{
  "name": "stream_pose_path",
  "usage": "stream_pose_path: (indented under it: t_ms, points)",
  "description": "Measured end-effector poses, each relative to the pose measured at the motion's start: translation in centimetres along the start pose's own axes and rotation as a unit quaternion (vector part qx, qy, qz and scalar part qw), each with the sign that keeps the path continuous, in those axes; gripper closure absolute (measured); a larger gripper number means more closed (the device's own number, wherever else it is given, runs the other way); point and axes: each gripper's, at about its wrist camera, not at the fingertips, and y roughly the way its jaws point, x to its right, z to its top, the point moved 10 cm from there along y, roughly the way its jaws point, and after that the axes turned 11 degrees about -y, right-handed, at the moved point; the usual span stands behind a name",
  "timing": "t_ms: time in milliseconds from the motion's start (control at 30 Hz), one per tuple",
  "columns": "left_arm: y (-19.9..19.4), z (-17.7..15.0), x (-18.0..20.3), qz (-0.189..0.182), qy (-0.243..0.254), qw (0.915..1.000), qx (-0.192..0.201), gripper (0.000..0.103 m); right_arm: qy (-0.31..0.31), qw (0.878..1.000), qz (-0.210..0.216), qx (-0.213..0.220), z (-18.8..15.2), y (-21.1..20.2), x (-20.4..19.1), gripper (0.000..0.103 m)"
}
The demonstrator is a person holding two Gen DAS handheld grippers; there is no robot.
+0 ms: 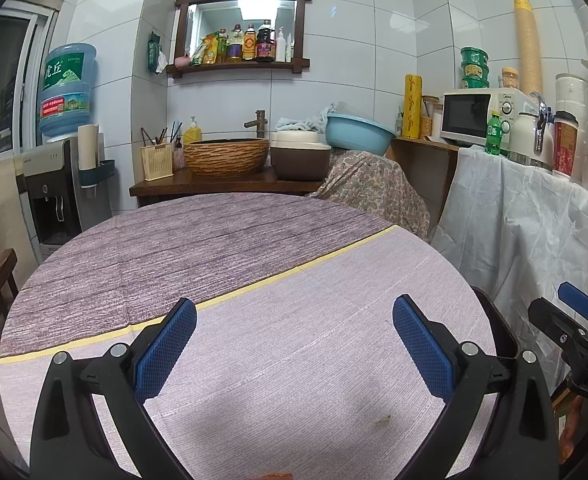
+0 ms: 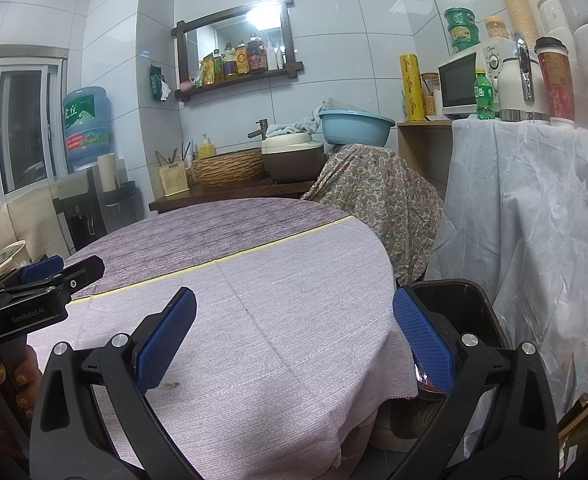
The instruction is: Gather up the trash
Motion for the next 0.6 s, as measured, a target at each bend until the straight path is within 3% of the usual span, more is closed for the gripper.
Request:
stream_pose_path:
  t_ms: [600]
  points:
    - [0.11, -0.10, 0.16, -0.002, -0.001, 1.0000, -0.001, 0.005, 0.000, 1.000, 0.000, 0.000, 0.05, 0.03, 0.04, 0.006]
